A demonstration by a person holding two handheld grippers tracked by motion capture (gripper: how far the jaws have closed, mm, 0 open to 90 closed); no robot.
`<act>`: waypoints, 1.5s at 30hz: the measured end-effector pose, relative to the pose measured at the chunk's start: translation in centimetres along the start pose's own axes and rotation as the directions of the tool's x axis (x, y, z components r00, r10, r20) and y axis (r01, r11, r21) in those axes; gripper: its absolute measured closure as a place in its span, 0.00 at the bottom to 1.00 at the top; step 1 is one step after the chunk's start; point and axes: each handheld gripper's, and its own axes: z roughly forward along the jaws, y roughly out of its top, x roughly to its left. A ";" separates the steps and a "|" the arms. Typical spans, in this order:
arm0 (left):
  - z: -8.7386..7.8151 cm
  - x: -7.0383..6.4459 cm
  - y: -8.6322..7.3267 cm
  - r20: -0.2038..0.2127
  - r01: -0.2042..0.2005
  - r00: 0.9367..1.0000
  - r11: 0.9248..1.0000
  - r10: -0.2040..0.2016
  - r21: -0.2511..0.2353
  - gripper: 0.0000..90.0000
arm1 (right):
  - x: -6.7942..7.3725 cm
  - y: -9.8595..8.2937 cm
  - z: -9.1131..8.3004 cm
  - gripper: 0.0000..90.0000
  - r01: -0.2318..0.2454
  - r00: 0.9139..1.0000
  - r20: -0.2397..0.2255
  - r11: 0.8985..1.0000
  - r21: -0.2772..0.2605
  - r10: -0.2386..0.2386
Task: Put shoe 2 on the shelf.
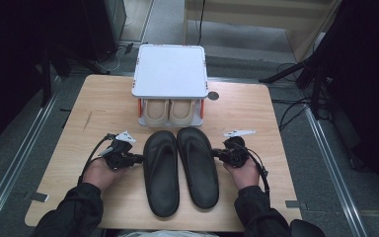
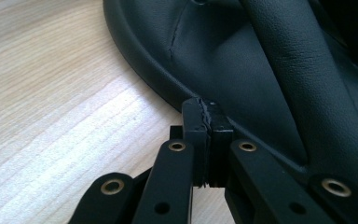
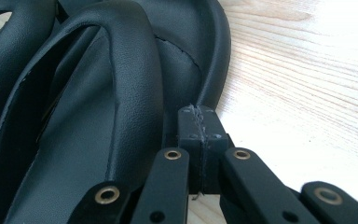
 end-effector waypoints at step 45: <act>-3.9 -0.5 0.5 0.045 0.067 0.997 0.989 -0.062 -0.131 0.60 | 7.0 -1.2 -3.5 0.69 0.021 0.997 -0.068 0.977 -0.212 -0.036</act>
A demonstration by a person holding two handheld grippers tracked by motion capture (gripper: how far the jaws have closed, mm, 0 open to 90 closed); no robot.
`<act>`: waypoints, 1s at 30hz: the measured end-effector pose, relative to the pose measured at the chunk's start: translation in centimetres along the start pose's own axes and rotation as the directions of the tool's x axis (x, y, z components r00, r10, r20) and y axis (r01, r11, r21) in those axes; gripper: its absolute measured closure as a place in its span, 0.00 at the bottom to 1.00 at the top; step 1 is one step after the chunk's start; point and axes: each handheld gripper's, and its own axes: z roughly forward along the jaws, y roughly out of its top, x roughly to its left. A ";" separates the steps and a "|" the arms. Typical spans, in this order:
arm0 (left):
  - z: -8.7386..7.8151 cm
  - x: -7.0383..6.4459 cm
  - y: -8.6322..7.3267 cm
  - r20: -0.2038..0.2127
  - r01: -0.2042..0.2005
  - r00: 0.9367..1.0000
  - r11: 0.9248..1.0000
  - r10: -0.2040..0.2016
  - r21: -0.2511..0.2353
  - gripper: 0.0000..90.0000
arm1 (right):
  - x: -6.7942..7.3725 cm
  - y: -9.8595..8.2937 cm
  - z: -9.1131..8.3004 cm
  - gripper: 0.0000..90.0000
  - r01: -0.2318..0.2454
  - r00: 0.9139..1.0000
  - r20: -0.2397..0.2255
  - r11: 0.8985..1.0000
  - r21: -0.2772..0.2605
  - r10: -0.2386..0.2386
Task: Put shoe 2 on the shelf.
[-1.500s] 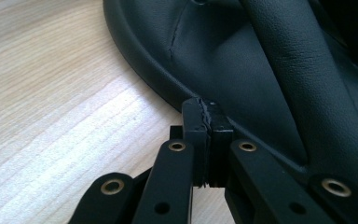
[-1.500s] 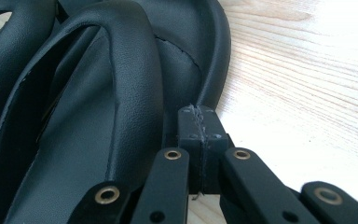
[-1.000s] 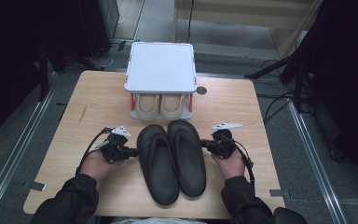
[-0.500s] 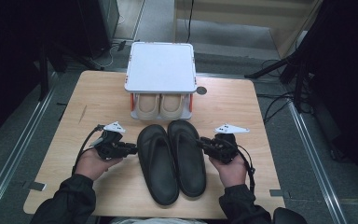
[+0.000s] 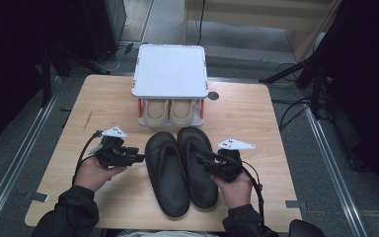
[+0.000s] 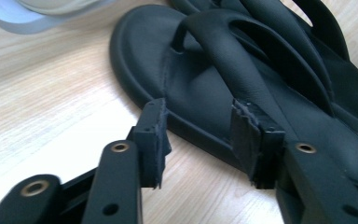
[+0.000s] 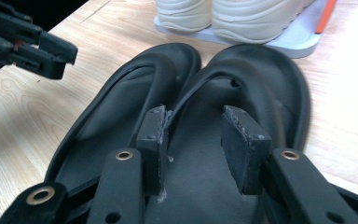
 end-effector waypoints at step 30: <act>-0.8 1.2 -0.2 -0.051 -0.001 0.999 0.999 -0.001 -0.036 0.55 | 3.6 -1.4 6.4 0.49 0.000 0.996 0.092 0.999 0.043 -0.004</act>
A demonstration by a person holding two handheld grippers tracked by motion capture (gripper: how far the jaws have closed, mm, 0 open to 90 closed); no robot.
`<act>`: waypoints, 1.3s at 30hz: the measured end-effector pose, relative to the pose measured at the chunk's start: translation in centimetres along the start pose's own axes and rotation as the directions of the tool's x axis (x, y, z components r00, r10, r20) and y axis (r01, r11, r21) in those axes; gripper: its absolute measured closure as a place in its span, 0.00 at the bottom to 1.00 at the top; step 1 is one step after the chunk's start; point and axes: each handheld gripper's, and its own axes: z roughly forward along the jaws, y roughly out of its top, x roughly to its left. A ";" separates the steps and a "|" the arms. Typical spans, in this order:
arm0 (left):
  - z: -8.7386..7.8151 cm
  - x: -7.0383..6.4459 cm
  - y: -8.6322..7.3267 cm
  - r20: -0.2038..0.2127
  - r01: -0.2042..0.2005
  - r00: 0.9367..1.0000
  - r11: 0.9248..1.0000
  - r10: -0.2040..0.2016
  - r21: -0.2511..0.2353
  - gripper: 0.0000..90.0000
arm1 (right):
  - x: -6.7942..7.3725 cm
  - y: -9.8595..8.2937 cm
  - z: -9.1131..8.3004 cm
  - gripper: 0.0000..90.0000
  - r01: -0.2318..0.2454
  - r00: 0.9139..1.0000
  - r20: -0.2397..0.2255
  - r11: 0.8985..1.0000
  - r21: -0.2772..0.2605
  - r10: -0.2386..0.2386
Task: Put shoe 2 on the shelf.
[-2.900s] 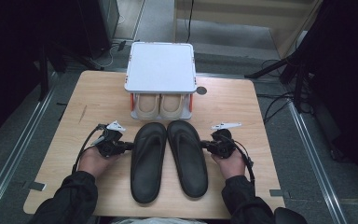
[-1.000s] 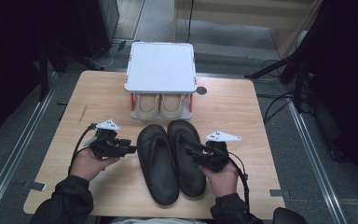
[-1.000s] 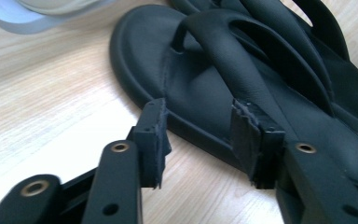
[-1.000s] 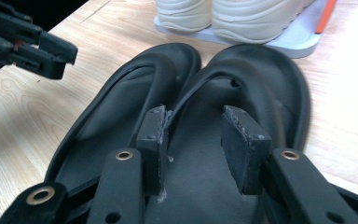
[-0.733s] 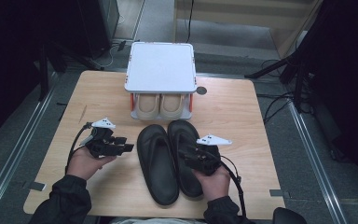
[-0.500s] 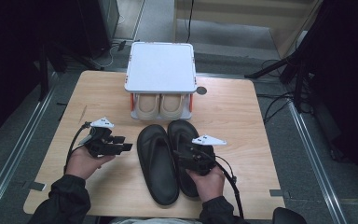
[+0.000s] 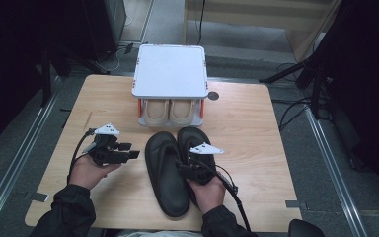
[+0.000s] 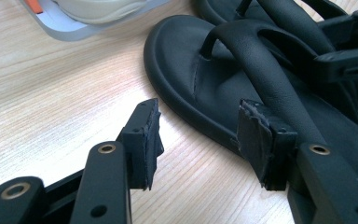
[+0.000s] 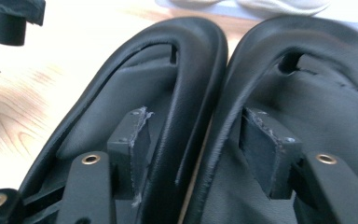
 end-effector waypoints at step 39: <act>0.0 0.6 0.2 -0.033 0.009 0.999 1.000 -0.009 -0.010 0.55 | -0.8 0.4 0.1 0.84 -0.080 0.994 0.078 0.994 0.071 0.075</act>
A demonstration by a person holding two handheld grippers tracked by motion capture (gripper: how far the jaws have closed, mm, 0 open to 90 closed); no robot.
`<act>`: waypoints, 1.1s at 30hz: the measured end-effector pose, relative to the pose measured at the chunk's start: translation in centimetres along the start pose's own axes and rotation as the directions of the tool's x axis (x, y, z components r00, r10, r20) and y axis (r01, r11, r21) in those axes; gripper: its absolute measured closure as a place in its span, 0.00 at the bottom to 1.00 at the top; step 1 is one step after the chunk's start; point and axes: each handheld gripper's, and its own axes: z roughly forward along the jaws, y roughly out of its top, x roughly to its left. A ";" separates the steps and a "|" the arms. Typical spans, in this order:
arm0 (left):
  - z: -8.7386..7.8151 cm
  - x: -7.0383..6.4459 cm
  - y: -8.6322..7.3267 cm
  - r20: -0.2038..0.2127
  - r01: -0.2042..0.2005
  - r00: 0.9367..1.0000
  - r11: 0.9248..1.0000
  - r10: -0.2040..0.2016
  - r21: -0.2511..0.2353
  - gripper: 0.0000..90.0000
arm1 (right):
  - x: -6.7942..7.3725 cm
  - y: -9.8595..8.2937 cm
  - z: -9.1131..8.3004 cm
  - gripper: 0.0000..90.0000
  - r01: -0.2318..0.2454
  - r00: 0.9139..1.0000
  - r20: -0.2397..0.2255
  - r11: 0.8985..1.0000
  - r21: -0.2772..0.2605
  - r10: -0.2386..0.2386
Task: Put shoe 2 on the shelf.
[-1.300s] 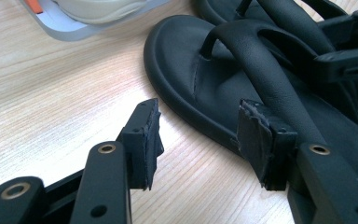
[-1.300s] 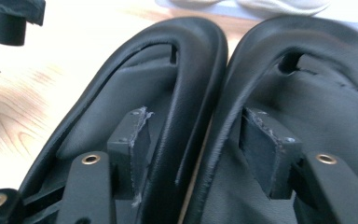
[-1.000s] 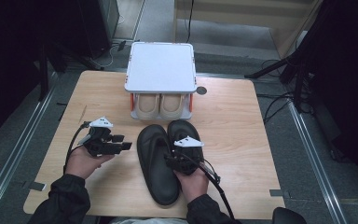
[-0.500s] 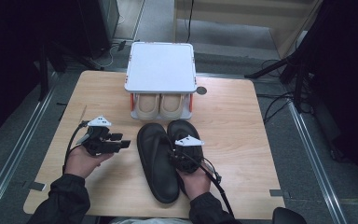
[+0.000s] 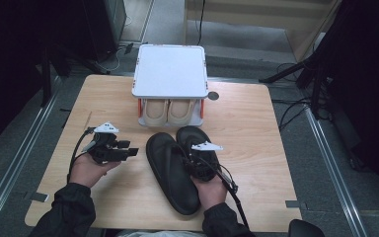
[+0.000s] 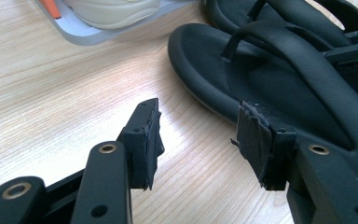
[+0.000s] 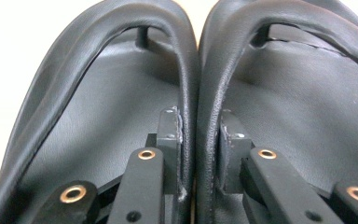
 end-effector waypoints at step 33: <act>-3.8 3.5 -2.7 -0.105 0.123 0.986 0.991 -0.129 -0.059 0.51 | -1.6 3.7 -3.5 0.84 0.396 0.834 -0.436 0.917 0.046 -0.339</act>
